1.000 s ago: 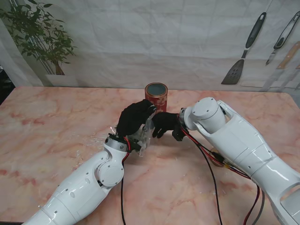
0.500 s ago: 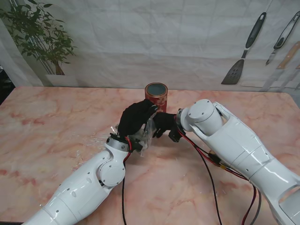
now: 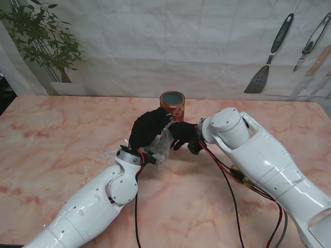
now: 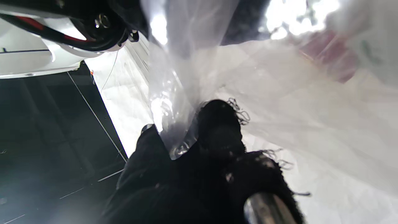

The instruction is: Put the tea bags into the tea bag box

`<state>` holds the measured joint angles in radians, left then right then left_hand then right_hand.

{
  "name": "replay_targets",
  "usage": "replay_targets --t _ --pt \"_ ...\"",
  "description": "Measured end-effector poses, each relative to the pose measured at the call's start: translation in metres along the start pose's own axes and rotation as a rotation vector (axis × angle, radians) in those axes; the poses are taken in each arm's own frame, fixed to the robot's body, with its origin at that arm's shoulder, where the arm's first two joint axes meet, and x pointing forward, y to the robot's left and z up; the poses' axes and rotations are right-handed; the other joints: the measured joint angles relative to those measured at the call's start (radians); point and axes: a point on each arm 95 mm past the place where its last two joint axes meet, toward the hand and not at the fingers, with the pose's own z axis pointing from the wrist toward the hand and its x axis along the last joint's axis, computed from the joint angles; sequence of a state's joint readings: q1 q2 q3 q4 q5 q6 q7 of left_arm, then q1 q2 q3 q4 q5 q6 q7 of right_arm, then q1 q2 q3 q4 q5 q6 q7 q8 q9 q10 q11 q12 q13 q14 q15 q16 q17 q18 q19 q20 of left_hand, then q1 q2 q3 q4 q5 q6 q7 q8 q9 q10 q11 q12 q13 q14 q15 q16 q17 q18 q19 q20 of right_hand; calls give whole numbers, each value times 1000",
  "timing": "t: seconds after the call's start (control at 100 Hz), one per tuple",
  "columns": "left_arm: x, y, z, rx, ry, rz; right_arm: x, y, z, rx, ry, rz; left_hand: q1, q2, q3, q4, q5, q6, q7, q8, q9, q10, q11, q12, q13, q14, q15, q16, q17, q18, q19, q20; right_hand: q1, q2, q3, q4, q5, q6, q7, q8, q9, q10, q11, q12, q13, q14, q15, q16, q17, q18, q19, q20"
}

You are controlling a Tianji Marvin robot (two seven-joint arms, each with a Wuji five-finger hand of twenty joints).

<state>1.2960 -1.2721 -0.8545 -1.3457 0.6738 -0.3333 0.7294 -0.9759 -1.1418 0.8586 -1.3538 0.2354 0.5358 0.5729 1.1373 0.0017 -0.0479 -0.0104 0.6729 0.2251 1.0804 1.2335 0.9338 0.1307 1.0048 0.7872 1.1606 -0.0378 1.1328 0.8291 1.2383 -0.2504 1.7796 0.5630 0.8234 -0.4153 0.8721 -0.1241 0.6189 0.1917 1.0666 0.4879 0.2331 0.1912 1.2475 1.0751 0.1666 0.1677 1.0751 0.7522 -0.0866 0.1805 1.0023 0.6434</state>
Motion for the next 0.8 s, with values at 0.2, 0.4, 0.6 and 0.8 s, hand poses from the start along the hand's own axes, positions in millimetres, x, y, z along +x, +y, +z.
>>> replay_targets --t 0.2,0.4,0.6,0.8 --pt "-2 -2 0 -1 -1 16 2 6 -9 -51 16 34 0 0 0 0 0 0 0 0 0 0 0 0 0 0 0 0 0 0 0 0 -1 12 1 21 -13 0 5 26 -24 0 -2 -16 -22 -5 -13 -18 -3 -13 -52 0" --pt "-4 -3 0 -7 -1 26 2 11 -16 -81 43 110 0 0 0 0 0 0 0 0 0 0 0 0 0 0 0 0 0 0 0 0 -1 24 1 19 -34 0 14 36 -62 1 -30 -95 -63 -13 -26 -62 -11 -25 -145 15" --pt "-5 -3 -1 -19 0 32 1 12 -18 -97 79 151 0 0 0 0 0 0 0 0 0 -1 0 0 0 0 0 0 0 0 0 0 0 24 -12 19 -34 -14 14 36 -75 5 -151 -162 -74 -14 -90 -141 -17 -26 -215 53" --pt "-5 -3 -1 -23 3 35 2 12 -19 -115 75 157 0 0 0 0 0 -1 0 0 0 -1 0 0 0 0 0 0 0 0 0 0 1 73 -146 32 -25 -28 42 36 -75 6 -185 -186 -74 -14 -113 -156 -16 -26 -225 98"
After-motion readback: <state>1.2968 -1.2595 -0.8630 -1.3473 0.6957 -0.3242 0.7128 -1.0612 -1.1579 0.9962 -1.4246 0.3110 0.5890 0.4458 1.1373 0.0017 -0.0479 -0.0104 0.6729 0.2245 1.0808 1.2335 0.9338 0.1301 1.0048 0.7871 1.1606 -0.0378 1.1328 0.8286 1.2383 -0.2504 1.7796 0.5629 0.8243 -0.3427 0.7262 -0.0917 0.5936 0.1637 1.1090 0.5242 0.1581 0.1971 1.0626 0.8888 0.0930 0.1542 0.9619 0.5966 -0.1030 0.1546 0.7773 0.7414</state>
